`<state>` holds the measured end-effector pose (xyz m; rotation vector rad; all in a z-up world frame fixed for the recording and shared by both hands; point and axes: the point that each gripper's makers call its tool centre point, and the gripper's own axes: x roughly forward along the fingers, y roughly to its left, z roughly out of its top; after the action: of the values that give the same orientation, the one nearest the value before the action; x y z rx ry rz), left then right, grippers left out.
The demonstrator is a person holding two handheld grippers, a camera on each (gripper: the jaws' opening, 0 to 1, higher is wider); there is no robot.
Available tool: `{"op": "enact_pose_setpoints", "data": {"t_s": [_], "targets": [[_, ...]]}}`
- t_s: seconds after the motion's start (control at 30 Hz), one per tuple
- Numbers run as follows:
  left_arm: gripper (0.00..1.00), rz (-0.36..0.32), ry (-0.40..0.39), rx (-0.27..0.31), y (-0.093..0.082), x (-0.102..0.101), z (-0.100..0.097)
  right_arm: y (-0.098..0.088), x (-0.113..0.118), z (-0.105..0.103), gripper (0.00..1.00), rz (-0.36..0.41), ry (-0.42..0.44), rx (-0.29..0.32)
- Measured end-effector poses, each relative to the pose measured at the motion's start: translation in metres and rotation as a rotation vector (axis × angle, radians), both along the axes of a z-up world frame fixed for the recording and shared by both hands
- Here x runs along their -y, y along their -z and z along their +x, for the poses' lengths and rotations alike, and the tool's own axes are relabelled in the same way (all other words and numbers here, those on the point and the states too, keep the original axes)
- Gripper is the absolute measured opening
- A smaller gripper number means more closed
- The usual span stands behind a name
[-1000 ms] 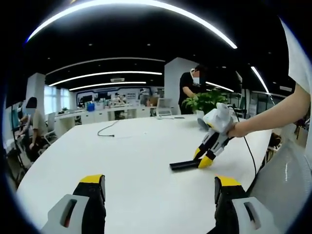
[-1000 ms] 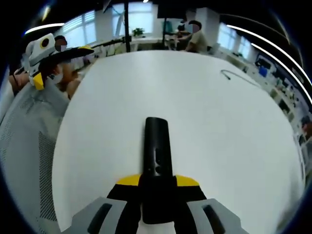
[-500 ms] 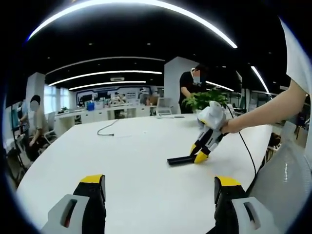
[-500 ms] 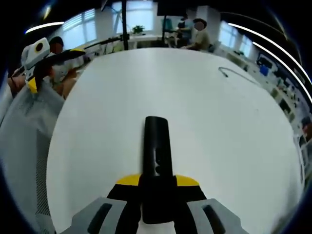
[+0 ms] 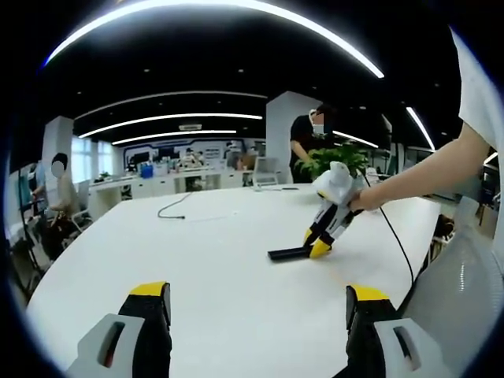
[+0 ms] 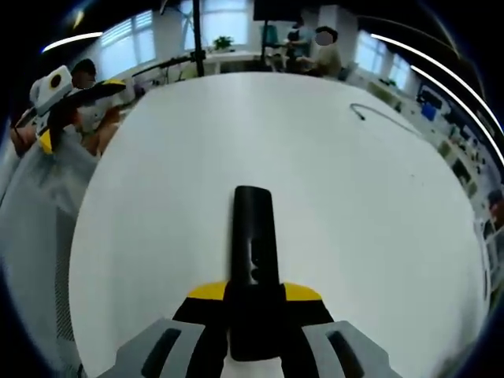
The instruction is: Press the specified remote control buttons in sequence, fully releasing each button before pressing the next.
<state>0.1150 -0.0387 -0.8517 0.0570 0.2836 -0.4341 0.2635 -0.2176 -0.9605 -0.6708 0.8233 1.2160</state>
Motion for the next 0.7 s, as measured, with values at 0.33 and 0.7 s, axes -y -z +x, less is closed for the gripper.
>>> {"op": "enact_pose_setpoints", "data": {"t_s": [0.33, 0.7], "targets": [[0.95, 0.001, 0.003, -0.008, 0.001, 0.001, 0.000, -0.001, 0.002, 0.013, 0.21, -0.015, 0.000, -0.006], [0.96, -0.006, 0.016, -0.021, 0.003, 0.004, -0.001, -0.001, 0.005, 0.027, 0.21, 0.003, 0.009, -0.021]]}}
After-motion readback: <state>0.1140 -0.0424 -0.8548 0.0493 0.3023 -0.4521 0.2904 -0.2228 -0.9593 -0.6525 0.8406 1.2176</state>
